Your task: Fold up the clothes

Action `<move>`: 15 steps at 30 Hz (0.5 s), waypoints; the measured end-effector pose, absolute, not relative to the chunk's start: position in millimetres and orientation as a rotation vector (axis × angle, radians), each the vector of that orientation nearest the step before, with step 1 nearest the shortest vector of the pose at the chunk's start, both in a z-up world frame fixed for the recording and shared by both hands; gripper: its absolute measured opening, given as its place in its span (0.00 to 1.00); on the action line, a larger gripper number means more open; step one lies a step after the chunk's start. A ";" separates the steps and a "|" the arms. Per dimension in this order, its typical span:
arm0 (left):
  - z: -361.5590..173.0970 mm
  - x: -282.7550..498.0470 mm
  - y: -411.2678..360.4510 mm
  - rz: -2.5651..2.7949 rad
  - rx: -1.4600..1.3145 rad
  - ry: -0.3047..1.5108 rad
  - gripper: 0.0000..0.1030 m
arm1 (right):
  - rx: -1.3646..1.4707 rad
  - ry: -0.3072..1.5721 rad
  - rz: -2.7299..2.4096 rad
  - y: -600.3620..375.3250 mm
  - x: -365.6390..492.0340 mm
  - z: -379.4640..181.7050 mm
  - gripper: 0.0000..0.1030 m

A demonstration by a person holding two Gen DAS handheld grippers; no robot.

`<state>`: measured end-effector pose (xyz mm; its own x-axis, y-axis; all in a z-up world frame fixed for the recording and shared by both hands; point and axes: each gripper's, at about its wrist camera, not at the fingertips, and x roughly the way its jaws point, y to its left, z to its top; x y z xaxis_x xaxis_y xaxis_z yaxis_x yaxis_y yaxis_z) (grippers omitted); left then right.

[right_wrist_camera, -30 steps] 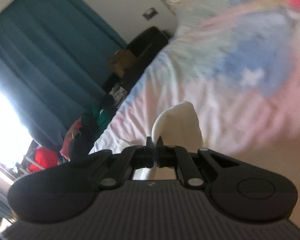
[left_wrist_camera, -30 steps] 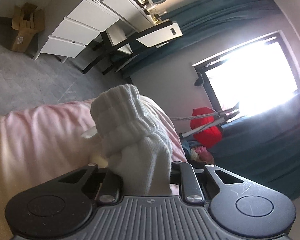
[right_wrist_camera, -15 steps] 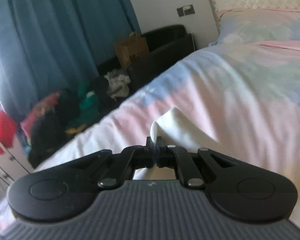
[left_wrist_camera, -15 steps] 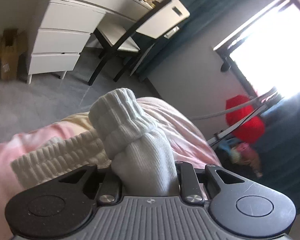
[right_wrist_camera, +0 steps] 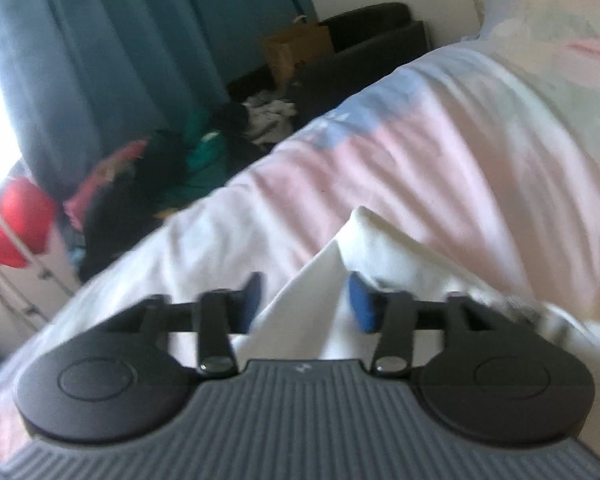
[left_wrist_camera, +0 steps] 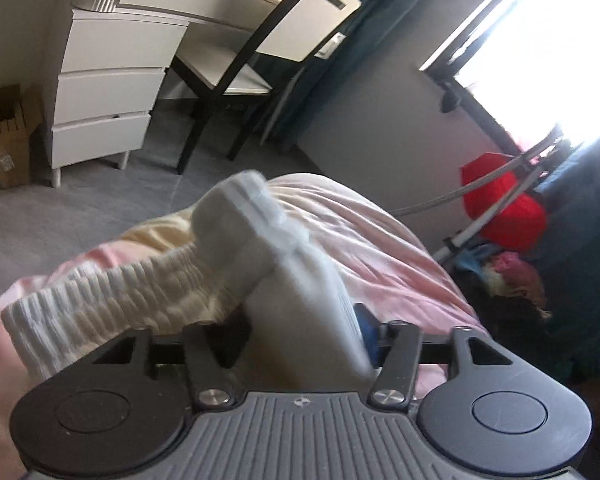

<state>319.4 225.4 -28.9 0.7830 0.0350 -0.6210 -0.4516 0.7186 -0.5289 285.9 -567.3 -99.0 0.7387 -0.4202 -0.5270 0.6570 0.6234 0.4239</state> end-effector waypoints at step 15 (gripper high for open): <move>-42.2 181.4 220.8 0.166 -0.973 0.657 0.79 | 1.128 0.318 -0.377 -516.2 87.7 -100.6 0.71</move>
